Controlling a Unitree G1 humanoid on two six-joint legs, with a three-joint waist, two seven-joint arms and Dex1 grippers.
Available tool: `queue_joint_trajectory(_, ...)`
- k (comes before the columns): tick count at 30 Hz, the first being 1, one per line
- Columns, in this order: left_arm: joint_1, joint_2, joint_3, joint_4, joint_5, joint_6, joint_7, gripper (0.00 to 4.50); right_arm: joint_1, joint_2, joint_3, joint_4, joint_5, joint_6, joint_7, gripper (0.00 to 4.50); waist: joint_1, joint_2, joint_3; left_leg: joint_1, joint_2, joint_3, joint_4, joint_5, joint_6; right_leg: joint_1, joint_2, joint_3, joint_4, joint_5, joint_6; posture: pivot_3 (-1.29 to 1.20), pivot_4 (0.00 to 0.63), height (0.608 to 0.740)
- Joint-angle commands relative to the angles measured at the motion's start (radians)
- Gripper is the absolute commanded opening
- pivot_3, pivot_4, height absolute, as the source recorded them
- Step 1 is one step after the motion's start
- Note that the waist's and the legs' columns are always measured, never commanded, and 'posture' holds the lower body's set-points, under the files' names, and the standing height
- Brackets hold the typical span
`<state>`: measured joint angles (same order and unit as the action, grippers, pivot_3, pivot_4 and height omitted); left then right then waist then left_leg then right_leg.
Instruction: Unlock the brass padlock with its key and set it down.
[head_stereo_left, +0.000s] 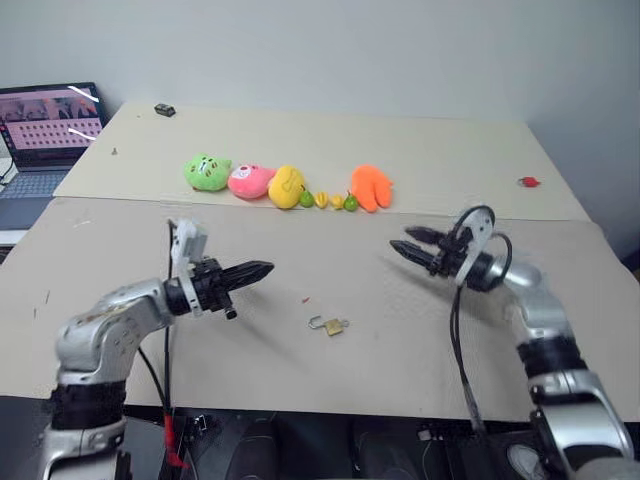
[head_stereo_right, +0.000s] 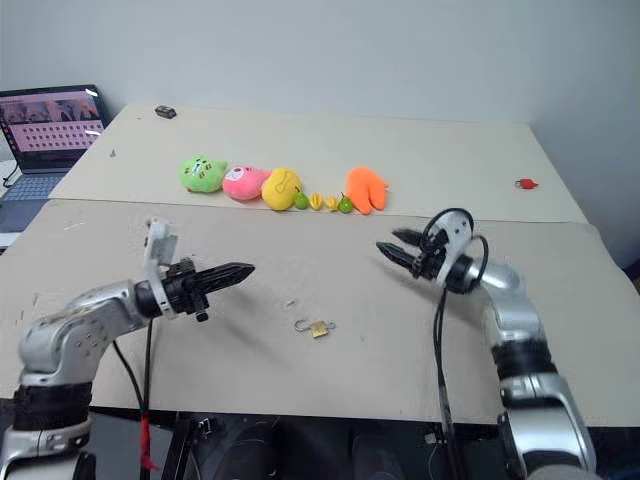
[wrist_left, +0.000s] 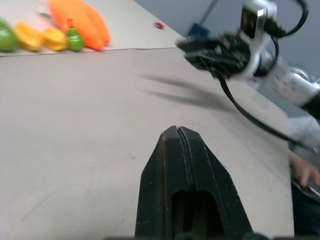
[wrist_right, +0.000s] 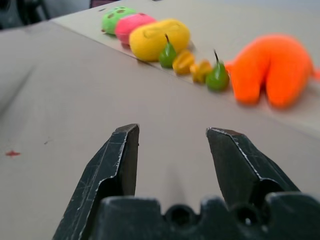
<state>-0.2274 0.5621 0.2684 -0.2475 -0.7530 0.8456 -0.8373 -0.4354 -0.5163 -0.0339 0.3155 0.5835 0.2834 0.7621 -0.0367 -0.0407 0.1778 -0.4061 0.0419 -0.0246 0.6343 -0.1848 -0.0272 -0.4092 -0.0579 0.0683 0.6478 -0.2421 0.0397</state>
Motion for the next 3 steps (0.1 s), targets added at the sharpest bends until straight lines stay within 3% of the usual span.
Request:
queue_joint_trajectory(1,0.071,-0.013,0.056,-0.091,0.001,-0.048,0.077,0.00,0.082,0.025,-0.090,-0.200,0.095,0.167,-0.117,2.70,-0.001,0.001,0.001,0.000,0.000,0.000,0.000,0.000,0.000,0.000,0.000,0.000,0.000,0.000,0.001,0.00,0.150,0.722)
queue_joint_trajectory(3,0.103,-0.021,0.073,-0.109,0.009,-0.064,0.110,0.00,0.126,0.034,-0.100,-0.263,0.106,0.209,-0.141,2.70,-0.003,0.001,0.001,0.001,0.000,0.001,0.001,0.000,0.000,0.001,0.001,0.001,-0.001,-0.003,0.007,0.00,0.150,0.722)
